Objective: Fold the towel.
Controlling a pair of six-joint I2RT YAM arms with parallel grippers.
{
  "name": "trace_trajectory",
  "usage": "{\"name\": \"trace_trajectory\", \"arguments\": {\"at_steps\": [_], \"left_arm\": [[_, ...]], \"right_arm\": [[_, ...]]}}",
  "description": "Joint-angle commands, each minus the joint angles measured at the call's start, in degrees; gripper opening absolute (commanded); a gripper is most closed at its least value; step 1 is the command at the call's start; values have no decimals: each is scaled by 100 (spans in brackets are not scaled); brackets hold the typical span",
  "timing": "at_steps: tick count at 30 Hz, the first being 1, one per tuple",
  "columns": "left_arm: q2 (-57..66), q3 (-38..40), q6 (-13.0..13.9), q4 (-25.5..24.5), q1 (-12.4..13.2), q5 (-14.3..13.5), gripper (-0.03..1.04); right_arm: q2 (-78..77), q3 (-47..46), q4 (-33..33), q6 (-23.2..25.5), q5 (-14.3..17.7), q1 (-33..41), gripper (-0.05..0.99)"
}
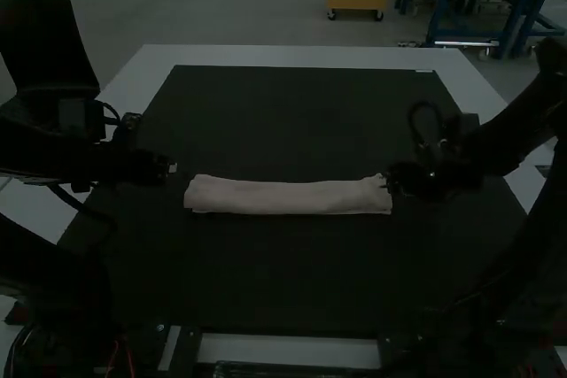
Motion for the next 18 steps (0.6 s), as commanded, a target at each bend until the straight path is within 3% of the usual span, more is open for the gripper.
{"name": "trace_trajectory", "arguments": {"at_steps": [1,18], "left_arm": [[-58,0,-42,17,24,118,97],[-58,-17,-77,-9,32,110,97]], "right_arm": [[-321,91,-10,26,-5,98,91],[-224,29,-19,193,-5,370,90]]}}
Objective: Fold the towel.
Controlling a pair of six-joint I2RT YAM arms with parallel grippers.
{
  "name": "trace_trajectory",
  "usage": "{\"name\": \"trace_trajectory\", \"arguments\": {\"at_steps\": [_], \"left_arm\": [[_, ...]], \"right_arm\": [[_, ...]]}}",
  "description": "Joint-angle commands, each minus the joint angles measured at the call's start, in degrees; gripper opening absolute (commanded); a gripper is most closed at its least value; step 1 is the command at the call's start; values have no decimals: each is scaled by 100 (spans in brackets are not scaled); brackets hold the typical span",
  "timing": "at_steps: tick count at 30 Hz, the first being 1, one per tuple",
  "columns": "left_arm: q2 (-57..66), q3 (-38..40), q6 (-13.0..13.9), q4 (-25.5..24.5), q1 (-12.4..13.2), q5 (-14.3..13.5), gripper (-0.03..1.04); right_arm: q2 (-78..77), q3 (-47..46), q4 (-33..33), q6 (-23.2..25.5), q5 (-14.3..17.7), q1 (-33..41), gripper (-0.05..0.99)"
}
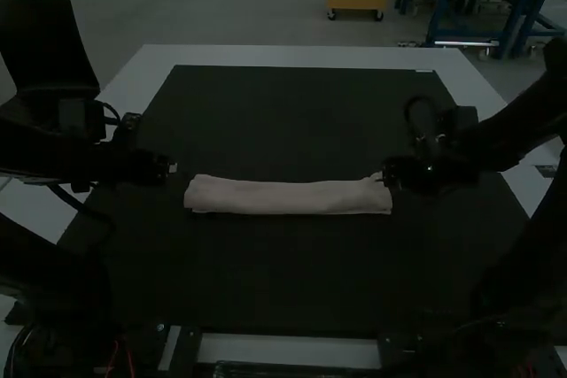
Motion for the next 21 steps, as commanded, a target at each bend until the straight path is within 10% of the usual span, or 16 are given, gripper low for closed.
{"name": "trace_trajectory", "arguments": {"at_steps": [1,18,21], "left_arm": [[-66,-26,-36,19,24,97,97],[-58,-8,-45,63,24,105,97],[-58,0,-45,72,24,105,97]], "right_arm": [[71,29,20,75,-5,184,90],[677,3,284,233,170,527,89],[800,20,293,259,100,624,50]]}}
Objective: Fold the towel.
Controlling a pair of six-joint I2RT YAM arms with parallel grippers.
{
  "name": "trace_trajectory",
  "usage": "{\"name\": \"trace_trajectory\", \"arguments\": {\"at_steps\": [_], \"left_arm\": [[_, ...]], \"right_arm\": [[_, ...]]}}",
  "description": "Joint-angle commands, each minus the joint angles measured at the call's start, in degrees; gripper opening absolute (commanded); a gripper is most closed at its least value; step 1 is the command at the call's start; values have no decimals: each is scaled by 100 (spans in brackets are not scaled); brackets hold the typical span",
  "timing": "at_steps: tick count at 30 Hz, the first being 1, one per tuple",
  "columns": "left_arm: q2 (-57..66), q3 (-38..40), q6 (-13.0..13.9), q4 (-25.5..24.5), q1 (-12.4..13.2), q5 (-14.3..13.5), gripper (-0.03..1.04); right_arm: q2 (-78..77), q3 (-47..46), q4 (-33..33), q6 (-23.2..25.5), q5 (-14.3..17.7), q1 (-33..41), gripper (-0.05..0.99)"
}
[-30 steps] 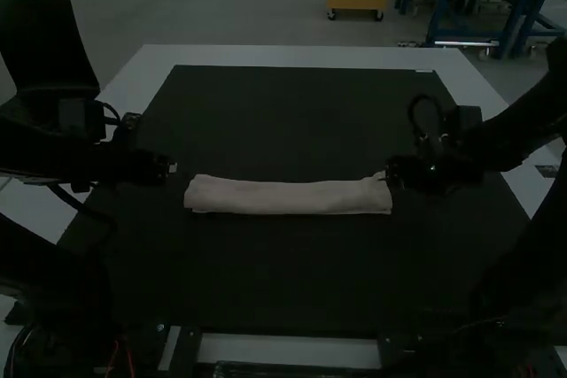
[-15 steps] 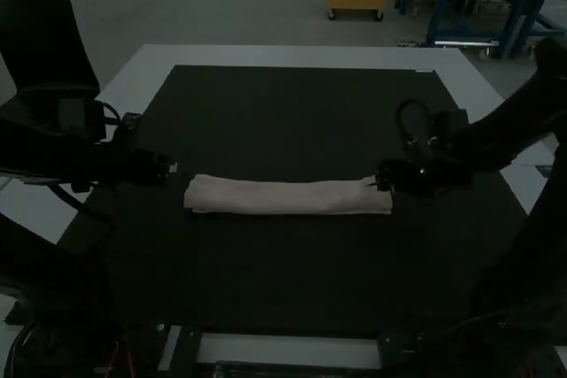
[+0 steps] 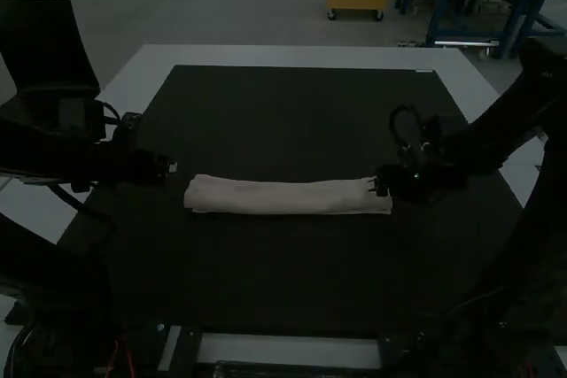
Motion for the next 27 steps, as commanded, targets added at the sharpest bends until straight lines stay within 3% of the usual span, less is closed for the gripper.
{"name": "trace_trajectory", "arguments": {"at_steps": [1,3,8,18,27], "left_arm": [[-58,-8,-42,37,24,105,97],[-58,0,-42,37,24,105,97],[-58,9,-42,37,24,141,97],[-40,9,-78,107,32,105,97],[39,18,-122,160,24,61,97]], "right_arm": [[313,20,-26,65,-274,250,28],[348,29,44,47,-327,268,-2],[331,82,53,-14,-441,241,-2],[-548,521,-712,38,-556,-321,-2],[-803,767,-1072,205,-582,-145,-2]]}}
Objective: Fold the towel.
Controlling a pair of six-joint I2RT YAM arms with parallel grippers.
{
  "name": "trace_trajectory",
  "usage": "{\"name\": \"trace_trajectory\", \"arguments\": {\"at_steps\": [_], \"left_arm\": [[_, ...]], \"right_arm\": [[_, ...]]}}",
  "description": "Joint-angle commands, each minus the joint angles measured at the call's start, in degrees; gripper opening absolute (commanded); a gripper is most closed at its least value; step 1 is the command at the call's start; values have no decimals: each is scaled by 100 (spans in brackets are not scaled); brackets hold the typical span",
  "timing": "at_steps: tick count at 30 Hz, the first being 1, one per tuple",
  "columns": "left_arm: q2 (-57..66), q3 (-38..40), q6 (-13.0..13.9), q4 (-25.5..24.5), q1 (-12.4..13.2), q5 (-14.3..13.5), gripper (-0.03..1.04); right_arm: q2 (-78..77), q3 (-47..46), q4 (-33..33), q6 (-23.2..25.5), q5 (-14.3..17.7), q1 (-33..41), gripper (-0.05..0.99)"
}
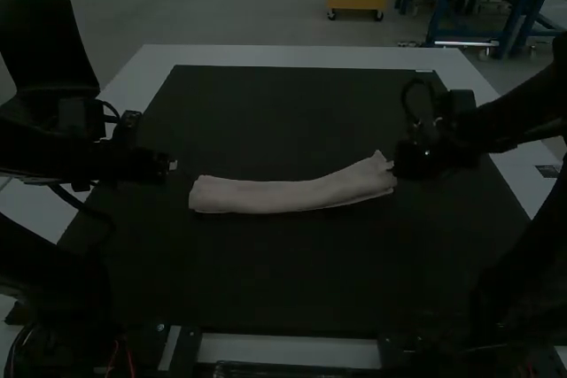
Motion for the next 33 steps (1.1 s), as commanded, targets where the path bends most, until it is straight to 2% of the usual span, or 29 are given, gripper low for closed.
{"name": "trace_trajectory", "arguments": {"at_steps": [1,10,13,25,33], "left_arm": [[46,18,-58,51,24,11,97],[116,0,-93,200,32,-33,97],[134,36,-181,244,24,-42,97],[134,36,-199,394,24,-50,97],[134,62,-410,473,32,-50,97]], "right_arm": [[-108,199,3,241,-114,203,-2],[111,375,425,970,-97,1354,-2],[305,472,557,1041,-105,1627,-2],[929,841,1313,1269,-167,2699,-2],[1324,1210,1699,1454,-246,3226,-2]]}}
